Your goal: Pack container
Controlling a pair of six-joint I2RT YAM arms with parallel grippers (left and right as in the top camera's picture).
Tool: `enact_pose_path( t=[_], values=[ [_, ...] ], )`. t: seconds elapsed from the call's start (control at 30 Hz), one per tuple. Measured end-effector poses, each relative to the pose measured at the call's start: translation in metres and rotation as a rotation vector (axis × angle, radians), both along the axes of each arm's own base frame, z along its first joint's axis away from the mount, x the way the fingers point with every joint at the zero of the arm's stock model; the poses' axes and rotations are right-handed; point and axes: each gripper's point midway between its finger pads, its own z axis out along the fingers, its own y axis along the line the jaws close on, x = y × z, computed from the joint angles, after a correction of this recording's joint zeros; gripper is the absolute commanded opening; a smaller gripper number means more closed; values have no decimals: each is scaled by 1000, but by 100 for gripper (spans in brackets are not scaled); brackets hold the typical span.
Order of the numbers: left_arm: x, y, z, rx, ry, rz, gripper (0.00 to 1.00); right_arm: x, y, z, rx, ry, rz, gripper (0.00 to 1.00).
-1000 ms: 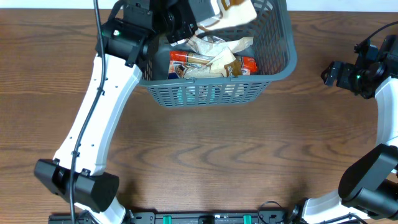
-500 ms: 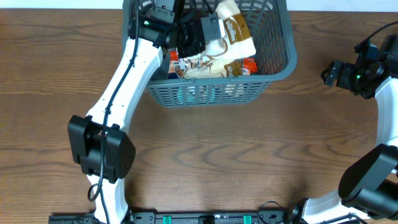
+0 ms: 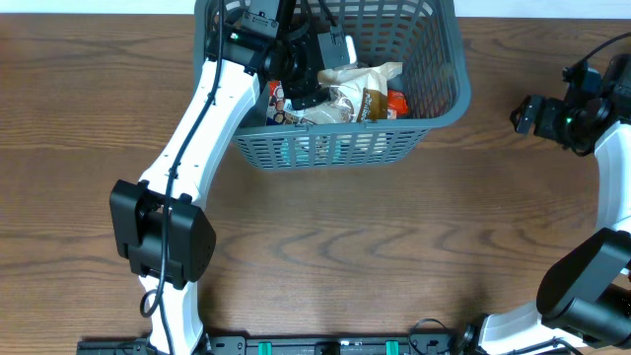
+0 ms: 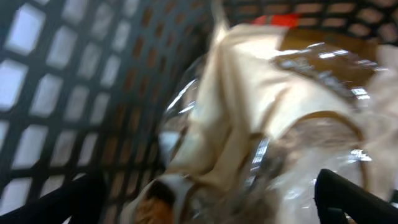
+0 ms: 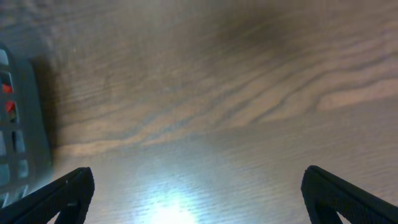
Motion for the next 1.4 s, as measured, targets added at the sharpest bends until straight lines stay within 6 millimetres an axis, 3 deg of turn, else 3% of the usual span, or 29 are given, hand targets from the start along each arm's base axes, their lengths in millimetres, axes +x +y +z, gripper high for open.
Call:
enact_pose_path(
  t=[0.17, 0.3, 0.43, 0.57, 0.67, 0.8, 0.9, 1.03, 1.13, 1.23, 1.4],
  values=[
    [28, 25, 5, 38, -53, 206, 99, 27, -14, 19, -82, -130, 15, 99],
    [56, 58, 20, 10, -116, 402, 99, 50, -26, 44, -153, -256, 12, 99],
    [79, 112, 53, -24, -212, 624, 99, 70, -37, 86, -220, -383, 4, 99],
    [80, 176, 102, -30, -331, 826, 99, 79, -43, 134, -267, -469, -5, 99],
    [68, 215, 137, -64, -391, 943, 99, 80, -44, 159, -288, -509, -10, 99],
    [42, 266, 186, -154, -459, 1086, 99, 68, -40, 171, -282, -509, -23, 99],
    [18, 292, 205, -180, -466, 1153, 99, 52, -38, 179, -281, -485, -55, 99],
    [-16, 306, 228, -232, -493, 1203, 99, 21, -32, 209, -312, -514, -101, 99],
    [-41, 316, 230, -270, -509, 1237, 99, -4, -24, 227, -328, -554, -124, 99],
    [-67, 328, 217, -303, -531, 1280, 99, -32, -13, 228, -329, -567, -138, 99],
    [-105, 328, 169, -346, -532, 1309, 99, -71, 12, 194, -310, -538, -129, 98]
  ],
)
